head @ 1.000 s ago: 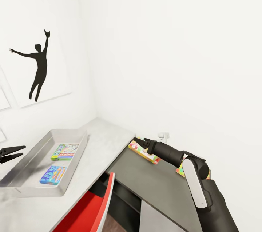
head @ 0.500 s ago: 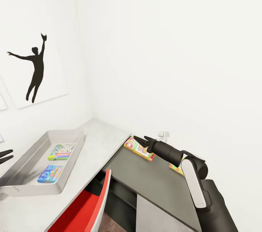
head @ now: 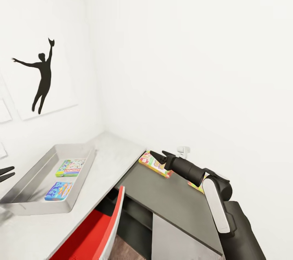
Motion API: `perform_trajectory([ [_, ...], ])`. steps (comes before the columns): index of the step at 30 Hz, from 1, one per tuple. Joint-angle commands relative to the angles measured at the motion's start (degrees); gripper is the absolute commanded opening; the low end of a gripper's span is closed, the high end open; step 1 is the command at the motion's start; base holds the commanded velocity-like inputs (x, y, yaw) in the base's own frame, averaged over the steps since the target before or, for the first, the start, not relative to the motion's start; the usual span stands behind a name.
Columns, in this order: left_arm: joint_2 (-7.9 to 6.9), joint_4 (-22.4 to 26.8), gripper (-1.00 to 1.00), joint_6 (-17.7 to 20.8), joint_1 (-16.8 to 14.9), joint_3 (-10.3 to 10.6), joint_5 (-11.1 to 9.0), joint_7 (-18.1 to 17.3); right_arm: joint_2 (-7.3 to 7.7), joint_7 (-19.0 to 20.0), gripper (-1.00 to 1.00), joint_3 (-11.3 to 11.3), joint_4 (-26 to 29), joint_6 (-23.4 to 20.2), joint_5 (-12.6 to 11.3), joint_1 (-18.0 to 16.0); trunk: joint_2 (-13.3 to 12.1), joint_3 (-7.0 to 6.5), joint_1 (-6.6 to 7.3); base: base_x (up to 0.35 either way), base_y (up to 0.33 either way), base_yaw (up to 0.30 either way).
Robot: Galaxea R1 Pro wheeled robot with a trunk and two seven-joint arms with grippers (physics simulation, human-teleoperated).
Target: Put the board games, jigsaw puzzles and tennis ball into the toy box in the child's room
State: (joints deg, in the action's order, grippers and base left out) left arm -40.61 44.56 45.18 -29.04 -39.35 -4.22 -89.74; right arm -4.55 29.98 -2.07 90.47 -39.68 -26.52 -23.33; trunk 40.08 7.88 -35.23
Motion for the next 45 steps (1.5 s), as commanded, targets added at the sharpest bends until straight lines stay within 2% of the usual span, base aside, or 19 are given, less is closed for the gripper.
perform_trajectory([
  [1,-0.02,0.0,1.0,0.6,-0.1,0.0,0.1,-0.3,-0.03,0.0,1.0,0.1,0.0,-0.3,-0.3,-0.1,0.1,0.1,0.0,-0.205,0.0,-0.005],
  [18,-0.09,0.1,1.0,0.5,0.0,-0.1,0.1,-0.3,0.06,0.1,1.0,0.0,0.1,-0.3,-0.8,-0.1,0.1,-0.88,0.0,-0.228,-0.16,-0.161],
  [30,-0.09,0.1,1.0,0.5,0.0,-0.1,0.1,-0.3,0.06,0.0,1.0,0.4,0.0,-0.4,-0.9,-0.1,0.1,-1.72,0.0,-0.022,-0.251,-0.197],
  [45,-0.09,0.1,1.0,0.5,0.0,0.0,0.1,-0.3,0.06,-0.1,1.0,0.4,0.1,-0.3,-0.9,-0.1,0.1,-2.08,0.0,0.0,-0.025,-0.068],
])
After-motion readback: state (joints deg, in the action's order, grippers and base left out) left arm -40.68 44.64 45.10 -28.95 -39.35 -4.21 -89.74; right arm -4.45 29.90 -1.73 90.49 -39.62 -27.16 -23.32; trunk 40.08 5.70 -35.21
